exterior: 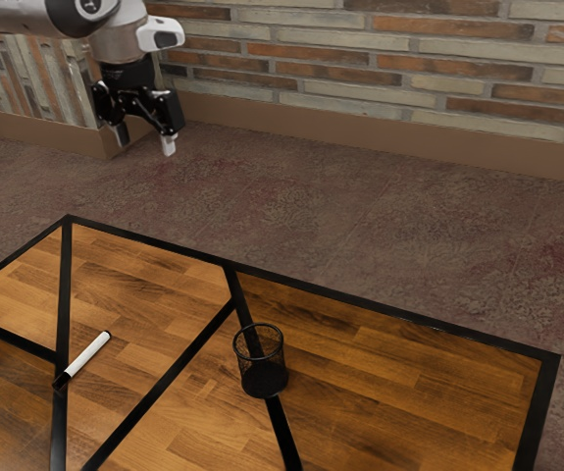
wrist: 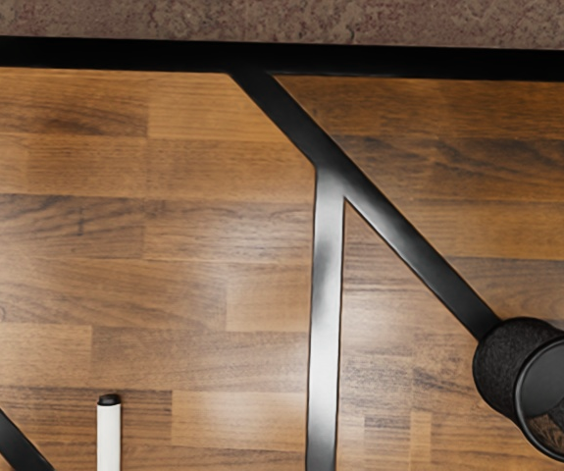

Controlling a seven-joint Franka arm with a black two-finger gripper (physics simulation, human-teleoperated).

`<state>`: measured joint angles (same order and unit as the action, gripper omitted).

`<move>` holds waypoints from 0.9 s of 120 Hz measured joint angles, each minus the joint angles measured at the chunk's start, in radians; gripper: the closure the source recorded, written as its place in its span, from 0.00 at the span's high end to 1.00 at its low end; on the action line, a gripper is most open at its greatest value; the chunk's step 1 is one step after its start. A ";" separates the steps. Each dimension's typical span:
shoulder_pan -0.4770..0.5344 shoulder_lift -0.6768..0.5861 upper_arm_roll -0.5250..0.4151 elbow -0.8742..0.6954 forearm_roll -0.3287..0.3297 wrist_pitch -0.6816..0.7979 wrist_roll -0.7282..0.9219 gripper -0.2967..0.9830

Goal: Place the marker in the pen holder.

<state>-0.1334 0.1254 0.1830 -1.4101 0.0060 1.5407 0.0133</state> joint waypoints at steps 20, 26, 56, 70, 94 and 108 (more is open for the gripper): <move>0.000 0.003 -0.001 0.000 -0.001 0.003 0.003 0.77; 0.000 0.002 0.001 0.000 0.000 0.003 0.003 0.77; 0.009 -0.062 0.035 -0.334 0.054 0.163 0.004 0.77; 0.008 -0.104 0.048 -0.486 0.065 0.257 0.004 0.77; -0.005 -0.057 0.103 -0.650 0.097 0.469 0.041 0.77; -0.005 -0.049 0.139 -0.709 0.097 0.570 0.095 0.77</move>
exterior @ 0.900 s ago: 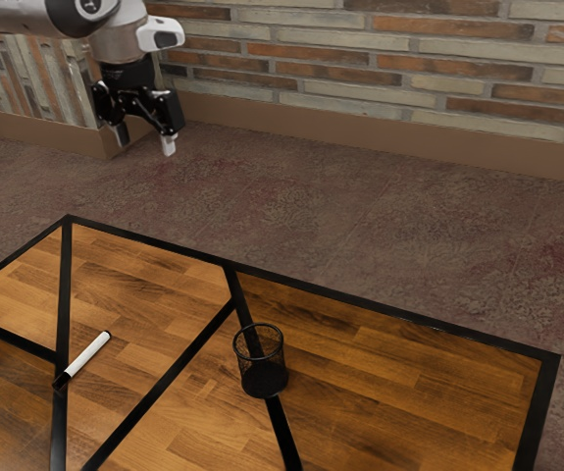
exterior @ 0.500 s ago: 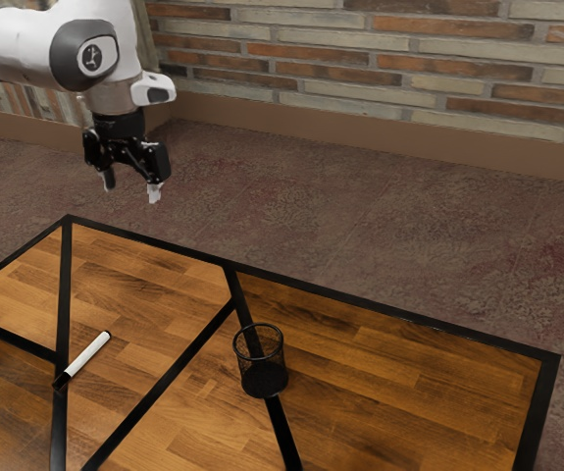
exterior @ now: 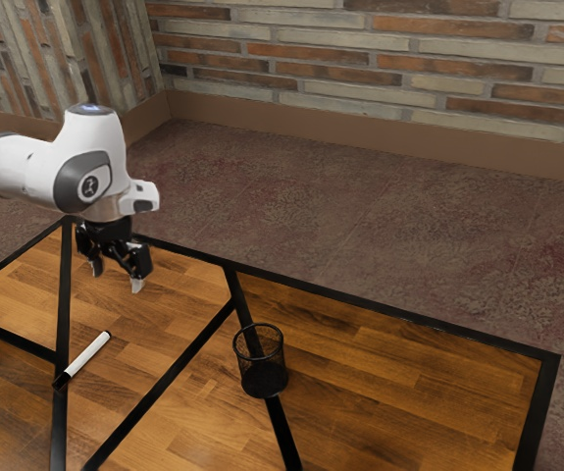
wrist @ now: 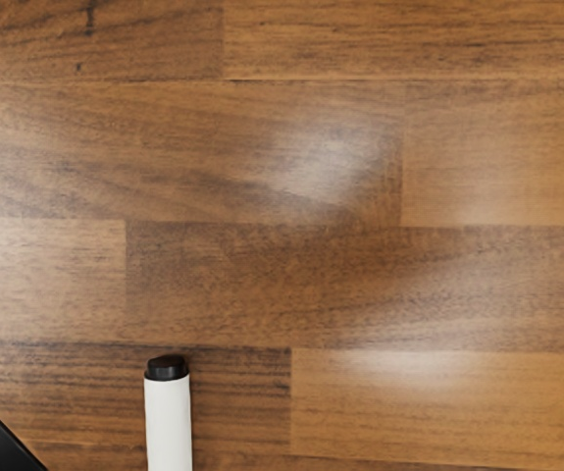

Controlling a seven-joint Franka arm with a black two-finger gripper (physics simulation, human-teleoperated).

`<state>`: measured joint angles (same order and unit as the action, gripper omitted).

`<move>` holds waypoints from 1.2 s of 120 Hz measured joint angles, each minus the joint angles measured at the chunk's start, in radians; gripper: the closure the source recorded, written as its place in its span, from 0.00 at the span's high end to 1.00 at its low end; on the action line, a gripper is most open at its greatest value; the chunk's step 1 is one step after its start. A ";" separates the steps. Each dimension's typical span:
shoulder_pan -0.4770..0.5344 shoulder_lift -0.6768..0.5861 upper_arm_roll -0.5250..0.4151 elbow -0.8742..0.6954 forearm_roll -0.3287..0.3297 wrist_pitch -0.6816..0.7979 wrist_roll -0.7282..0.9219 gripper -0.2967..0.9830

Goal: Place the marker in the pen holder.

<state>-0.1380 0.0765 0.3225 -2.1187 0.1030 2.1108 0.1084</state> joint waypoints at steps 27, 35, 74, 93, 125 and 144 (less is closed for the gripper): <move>0.006 -0.009 0.042 -0.141 -0.013 0.134 0.082 0.77; 0.005 -0.026 0.050 -0.185 -0.014 0.157 0.102 0.77; 0.001 -0.081 0.103 -0.374 -0.012 0.278 0.171 0.77; 0.032 -0.051 0.105 -0.369 0.017 0.316 0.193 0.77; 0.000 0.004 0.099 -0.330 0.030 0.343 0.219 0.77; 0.007 0.062 0.101 -0.281 0.021 0.345 0.229 0.77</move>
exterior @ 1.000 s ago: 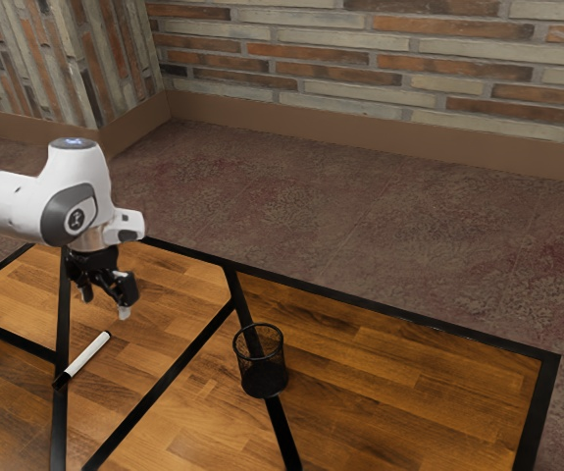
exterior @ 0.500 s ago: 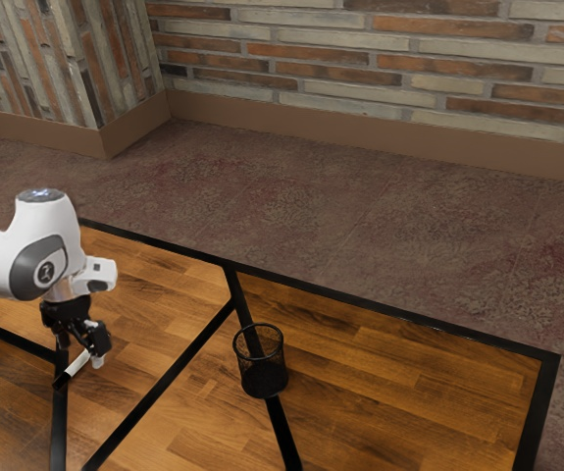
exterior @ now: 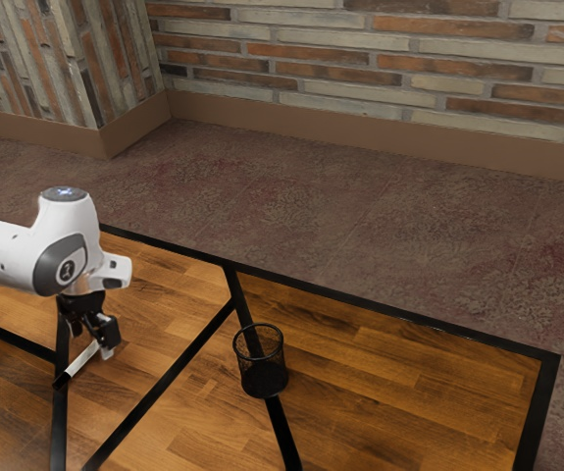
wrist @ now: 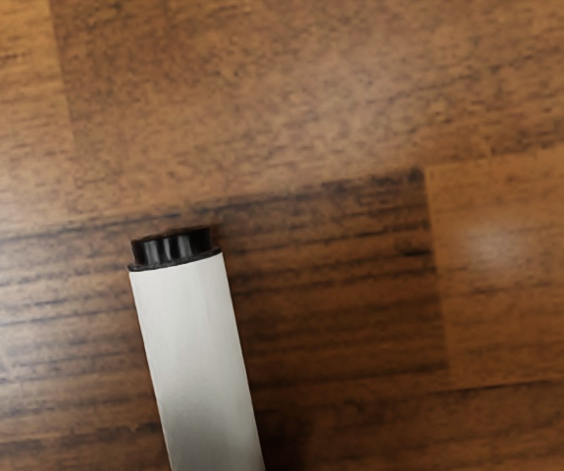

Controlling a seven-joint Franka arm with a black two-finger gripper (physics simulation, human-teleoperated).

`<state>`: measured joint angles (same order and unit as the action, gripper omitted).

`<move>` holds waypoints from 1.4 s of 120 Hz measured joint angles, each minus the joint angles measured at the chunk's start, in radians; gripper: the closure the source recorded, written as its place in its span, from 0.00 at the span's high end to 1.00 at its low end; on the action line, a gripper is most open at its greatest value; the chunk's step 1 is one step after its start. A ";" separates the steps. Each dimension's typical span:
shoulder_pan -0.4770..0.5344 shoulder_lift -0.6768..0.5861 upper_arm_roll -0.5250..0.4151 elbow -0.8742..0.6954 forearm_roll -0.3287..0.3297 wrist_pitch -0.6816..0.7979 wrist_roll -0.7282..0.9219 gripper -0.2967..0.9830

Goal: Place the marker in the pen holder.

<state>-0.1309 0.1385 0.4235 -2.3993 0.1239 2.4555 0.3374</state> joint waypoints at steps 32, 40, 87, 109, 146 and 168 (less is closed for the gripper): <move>0.002 0.055 0.001 0.063 -0.039 -0.075 0.014 0.77; 0.002 0.067 0.001 0.077 -0.049 -0.089 0.016 0.76; 0.002 0.076 0.001 0.094 -0.070 -0.123 0.027 0.40; 0.002 0.090 0.001 0.096 -0.071 -0.126 0.031 0.32; 0.002 0.094 0.001 0.096 -0.069 -0.124 0.034 0.26; 0.001 0.097 0.002 0.097 -0.065 -0.122 0.032 0.25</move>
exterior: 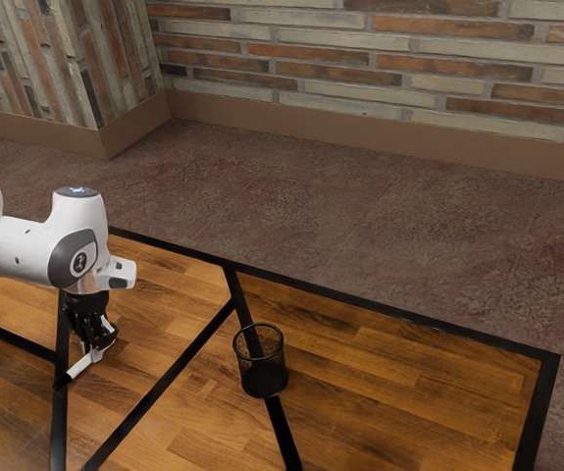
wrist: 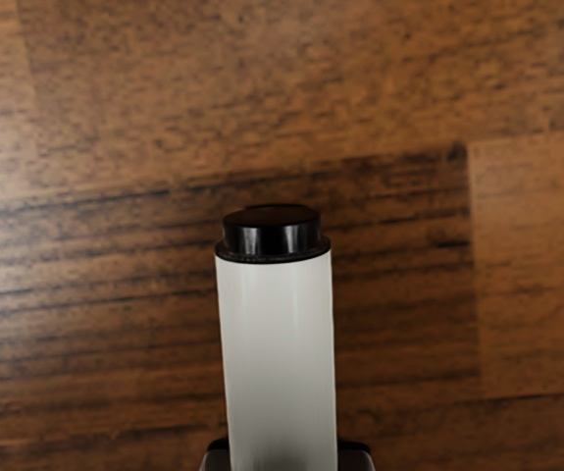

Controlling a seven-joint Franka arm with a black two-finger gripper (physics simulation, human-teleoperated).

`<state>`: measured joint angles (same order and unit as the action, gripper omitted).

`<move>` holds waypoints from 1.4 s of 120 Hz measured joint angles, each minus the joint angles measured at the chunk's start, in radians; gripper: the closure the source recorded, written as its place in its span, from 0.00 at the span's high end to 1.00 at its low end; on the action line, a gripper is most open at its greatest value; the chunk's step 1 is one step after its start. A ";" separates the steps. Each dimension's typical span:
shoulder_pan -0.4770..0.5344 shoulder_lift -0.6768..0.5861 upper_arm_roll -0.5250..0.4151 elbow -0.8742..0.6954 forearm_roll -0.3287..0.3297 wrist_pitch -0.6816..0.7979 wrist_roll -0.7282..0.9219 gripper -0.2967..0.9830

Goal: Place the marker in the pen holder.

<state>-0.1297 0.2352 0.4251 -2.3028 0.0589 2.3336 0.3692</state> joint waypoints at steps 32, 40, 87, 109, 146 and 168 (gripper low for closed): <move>-0.002 -0.014 -0.005 0.011 0.005 0.015 -0.007 0.23; -0.003 -0.032 -0.006 0.014 0.005 0.020 -0.009 0.22; -0.007 -0.375 -0.278 -0.045 -0.003 0.248 -0.027 0.20; -0.004 -0.409 -0.414 -0.078 -0.038 0.385 -0.033 0.19; -0.002 -0.349 -0.541 -0.078 -0.108 0.509 -0.030 0.18; -0.003 -0.329 -0.576 -0.097 -0.128 0.542 -0.025 0.19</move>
<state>-0.1330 -0.0935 -0.1509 -2.3994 -0.0694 2.8753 0.3440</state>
